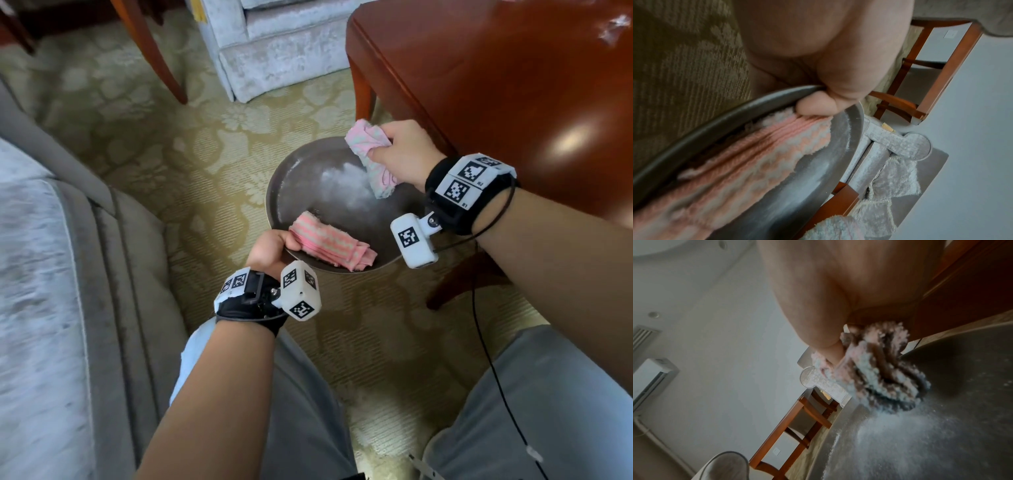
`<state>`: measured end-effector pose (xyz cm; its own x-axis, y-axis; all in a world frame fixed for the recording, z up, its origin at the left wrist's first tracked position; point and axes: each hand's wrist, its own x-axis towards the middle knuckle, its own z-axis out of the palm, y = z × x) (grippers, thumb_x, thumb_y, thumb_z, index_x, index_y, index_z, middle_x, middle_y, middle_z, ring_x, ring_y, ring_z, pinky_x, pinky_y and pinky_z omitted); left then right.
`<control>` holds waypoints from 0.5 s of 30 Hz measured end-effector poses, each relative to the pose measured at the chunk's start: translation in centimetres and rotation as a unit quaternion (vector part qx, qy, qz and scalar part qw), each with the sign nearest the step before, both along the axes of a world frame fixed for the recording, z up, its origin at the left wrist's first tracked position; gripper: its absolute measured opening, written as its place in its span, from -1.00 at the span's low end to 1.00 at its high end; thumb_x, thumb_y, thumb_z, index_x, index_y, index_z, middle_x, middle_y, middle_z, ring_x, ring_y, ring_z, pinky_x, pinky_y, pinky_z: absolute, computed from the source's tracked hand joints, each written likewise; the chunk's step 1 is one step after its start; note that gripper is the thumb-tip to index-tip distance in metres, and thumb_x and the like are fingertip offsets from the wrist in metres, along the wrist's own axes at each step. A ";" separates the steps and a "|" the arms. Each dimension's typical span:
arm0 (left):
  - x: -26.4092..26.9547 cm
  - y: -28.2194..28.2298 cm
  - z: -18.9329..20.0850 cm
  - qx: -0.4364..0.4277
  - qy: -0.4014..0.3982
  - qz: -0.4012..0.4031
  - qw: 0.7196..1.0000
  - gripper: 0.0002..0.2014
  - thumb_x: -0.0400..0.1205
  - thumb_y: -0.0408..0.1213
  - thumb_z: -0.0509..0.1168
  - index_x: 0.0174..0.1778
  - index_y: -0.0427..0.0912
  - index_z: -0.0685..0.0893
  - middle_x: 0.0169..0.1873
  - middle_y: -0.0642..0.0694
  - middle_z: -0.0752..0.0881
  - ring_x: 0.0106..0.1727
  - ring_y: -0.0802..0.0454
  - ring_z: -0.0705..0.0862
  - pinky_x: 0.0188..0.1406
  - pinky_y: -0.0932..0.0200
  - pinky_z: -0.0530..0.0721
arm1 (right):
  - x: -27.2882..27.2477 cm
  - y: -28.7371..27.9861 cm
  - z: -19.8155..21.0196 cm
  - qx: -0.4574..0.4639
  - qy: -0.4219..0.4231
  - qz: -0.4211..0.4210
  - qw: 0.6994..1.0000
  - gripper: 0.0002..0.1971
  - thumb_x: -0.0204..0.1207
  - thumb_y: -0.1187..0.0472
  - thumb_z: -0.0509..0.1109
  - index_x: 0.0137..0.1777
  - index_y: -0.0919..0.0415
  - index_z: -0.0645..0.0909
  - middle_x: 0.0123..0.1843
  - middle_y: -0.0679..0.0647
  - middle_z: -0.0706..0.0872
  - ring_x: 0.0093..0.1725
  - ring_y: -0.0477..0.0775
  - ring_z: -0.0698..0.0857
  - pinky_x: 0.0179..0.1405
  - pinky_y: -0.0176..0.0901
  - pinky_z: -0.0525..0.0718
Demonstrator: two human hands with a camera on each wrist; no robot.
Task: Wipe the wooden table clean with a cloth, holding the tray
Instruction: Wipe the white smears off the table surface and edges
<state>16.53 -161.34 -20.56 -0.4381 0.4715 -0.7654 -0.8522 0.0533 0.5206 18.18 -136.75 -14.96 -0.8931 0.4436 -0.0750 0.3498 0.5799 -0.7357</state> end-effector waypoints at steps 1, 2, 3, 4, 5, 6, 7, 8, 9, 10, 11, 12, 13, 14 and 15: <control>-0.1 -0.6 0.6 -0.003 -0.008 0.013 1.000 -0.75 0.33 -0.49 0.01 -0.44 -0.45 0.61 -0.53 -0.30 0.68 -0.52 -0.19 0.69 -0.49 0.24 0.70 | -0.5 -0.5 0.6 0.000 -0.001 0.006 1.000 -0.80 0.47 0.23 0.38 -0.04 0.35 0.74 -0.07 0.31 0.78 0.01 0.27 0.75 0.01 0.18 0.71; -0.2 -1.2 1.6 -0.001 -0.018 0.025 1.000 -0.75 0.31 -0.49 0.01 -0.44 -0.45 0.60 -0.54 -0.30 0.68 -0.54 -0.18 0.70 -0.52 0.24 0.69 | -0.9 -1.1 1.4 -0.001 -0.004 0.012 1.000 -0.80 0.48 0.23 0.38 -0.04 0.34 0.74 -0.07 0.30 0.78 0.02 0.26 0.75 0.04 0.21 0.70; -0.2 -1.7 2.7 0.002 -0.027 0.035 0.999 -0.76 0.31 -0.50 0.01 -0.39 -0.45 0.59 -0.53 -0.30 0.68 -0.53 -0.18 0.71 -0.53 0.22 0.70 | -1.3 -1.7 2.3 -0.002 -0.010 0.019 1.000 -0.81 0.49 0.21 0.38 -0.04 0.31 0.75 -0.07 0.28 0.79 0.03 0.25 0.75 0.06 0.20 0.70; -0.2 -2.1 4.1 0.011 -0.036 0.043 0.998 -0.75 0.30 -0.51 0.00 -0.33 -0.46 0.59 -0.52 -0.32 0.69 -0.52 -0.19 0.72 -0.53 0.20 0.72 | -1.7 -2.2 3.3 -0.003 -0.017 0.024 1.000 -0.81 0.49 0.18 0.38 -0.04 0.25 0.76 -0.07 0.23 0.80 0.02 0.23 0.75 0.08 0.20 0.73; -0.2 -2.5 5.5 0.015 -0.044 0.053 0.998 -0.74 0.30 -0.51 -0.01 -0.32 -0.48 0.58 -0.52 -0.33 0.70 -0.53 -0.20 0.73 -0.55 0.17 0.72 | -1.9 -2.7 4.5 -0.005 -0.025 0.027 0.999 -0.81 0.48 0.15 0.37 -0.05 0.21 0.76 -0.07 0.20 0.80 0.01 0.22 0.76 0.08 0.20 0.73; -0.2 -2.8 7.0 0.022 -0.054 0.064 0.996 -0.72 0.31 -0.52 -0.03 -0.32 -0.51 0.59 -0.52 -0.35 0.70 -0.53 -0.21 0.74 -0.58 0.15 0.72 | -2.1 -3.2 5.9 -0.011 -0.032 0.029 0.999 -0.82 0.48 0.14 0.36 -0.06 0.18 0.76 -0.08 0.18 0.80 0.00 0.21 0.76 0.08 0.20 0.73; -0.4 -3.2 8.5 0.023 -0.065 0.073 0.995 -0.70 0.34 -0.54 -0.05 -0.32 -0.53 0.60 -0.51 -0.36 0.71 -0.52 -0.22 0.74 -0.59 0.14 0.71 | -2.3 -3.6 7.3 -0.020 -0.035 0.032 0.999 -0.84 0.48 0.15 0.36 -0.08 0.15 0.76 -0.09 0.17 0.80 -0.01 0.21 0.76 0.06 0.18 0.73; -0.5 -3.5 10.1 0.022 -0.076 0.083 0.993 -0.67 0.40 -0.55 -0.08 -0.31 -0.53 0.61 -0.50 -0.37 0.71 -0.51 -0.23 0.75 -0.58 0.14 0.72 | -2.5 -4.0 8.9 -0.028 -0.038 0.032 0.998 -0.86 0.48 0.16 0.35 -0.13 0.13 0.75 -0.10 0.17 0.80 -0.02 0.22 0.76 0.03 0.15 0.71; -0.6 -3.8 11.8 0.022 -0.084 0.087 0.992 -0.64 0.45 -0.55 -0.11 -0.28 -0.53 0.62 -0.48 -0.37 0.73 -0.49 -0.23 0.76 -0.56 0.12 0.73 | -2.6 -4.4 10.6 -0.038 -0.039 0.030 0.998 -0.87 0.48 0.18 0.35 -0.18 0.12 0.74 -0.12 0.20 0.80 -0.04 0.23 0.76 -0.03 0.11 0.71; -0.8 -4.0 13.7 0.029 -0.096 0.091 0.991 -0.62 0.47 -0.55 -0.12 -0.24 -0.53 0.63 -0.44 -0.37 0.74 -0.45 -0.24 0.78 -0.53 0.11 0.75 | -2.8 -4.7 12.4 -0.048 -0.039 0.028 0.998 -0.87 0.48 0.21 0.34 -0.20 0.16 0.73 -0.12 0.25 0.79 -0.06 0.23 0.76 -0.10 0.05 0.68; -0.9 -4.2 15.7 0.030 -0.101 0.094 0.990 -0.61 0.43 -0.55 -0.11 -0.26 -0.55 0.66 -0.43 -0.38 0.75 -0.44 -0.25 0.78 -0.53 0.10 0.75 | -3.0 -5.0 14.2 -0.058 -0.039 0.027 0.997 -0.86 0.48 0.23 0.34 -0.18 0.22 0.72 -0.11 0.31 0.78 -0.10 0.21 0.75 -0.15 -0.02 0.62; -1.0 -4.3 17.9 0.031 -0.105 0.095 0.989 -0.62 0.37 -0.54 -0.08 -0.32 -0.55 0.68 -0.45 -0.38 0.75 -0.46 -0.24 0.78 -0.57 0.11 0.73 | -3.1 -5.3 16.2 -0.067 -0.041 0.028 0.997 -0.84 0.47 0.24 0.33 -0.14 0.28 0.72 -0.09 0.35 0.77 -0.13 0.17 0.72 -0.18 -0.05 0.55; -1.3 -4.4 20.0 0.025 -0.106 0.101 0.989 -0.64 0.32 -0.53 -0.06 -0.35 -0.53 0.66 -0.47 -0.37 0.74 -0.49 -0.22 0.77 -0.61 0.12 0.72 | -3.2 -5.6 18.2 -0.072 -0.043 0.028 0.996 -0.82 0.45 0.23 0.32 -0.12 0.31 0.71 -0.08 0.37 0.76 -0.15 0.14 0.68 -0.18 -0.07 0.52; -1.3 -4.6 22.3 0.023 -0.106 0.105 0.988 -0.67 0.29 -0.53 -0.05 -0.32 -0.51 0.63 -0.48 -0.36 0.73 -0.50 -0.22 0.77 -0.61 0.12 0.72 | -3.3 -5.9 20.3 -0.077 -0.043 0.027 0.996 -0.81 0.43 0.23 0.32 -0.11 0.32 0.72 -0.08 0.38 0.76 -0.16 0.13 0.66 -0.18 -0.07 0.50; -1.4 -4.9 24.5 0.020 -0.106 0.107 0.988 -0.68 0.28 -0.52 -0.04 -0.30 -0.49 0.61 -0.47 -0.35 0.73 -0.49 -0.23 0.77 -0.59 0.10 0.73 | -3.3 -6.2 22.4 -0.081 -0.041 0.027 0.996 -0.81 0.44 0.24 0.32 -0.11 0.32 0.72 -0.09 0.38 0.76 -0.16 0.13 0.66 -0.18 -0.07 0.49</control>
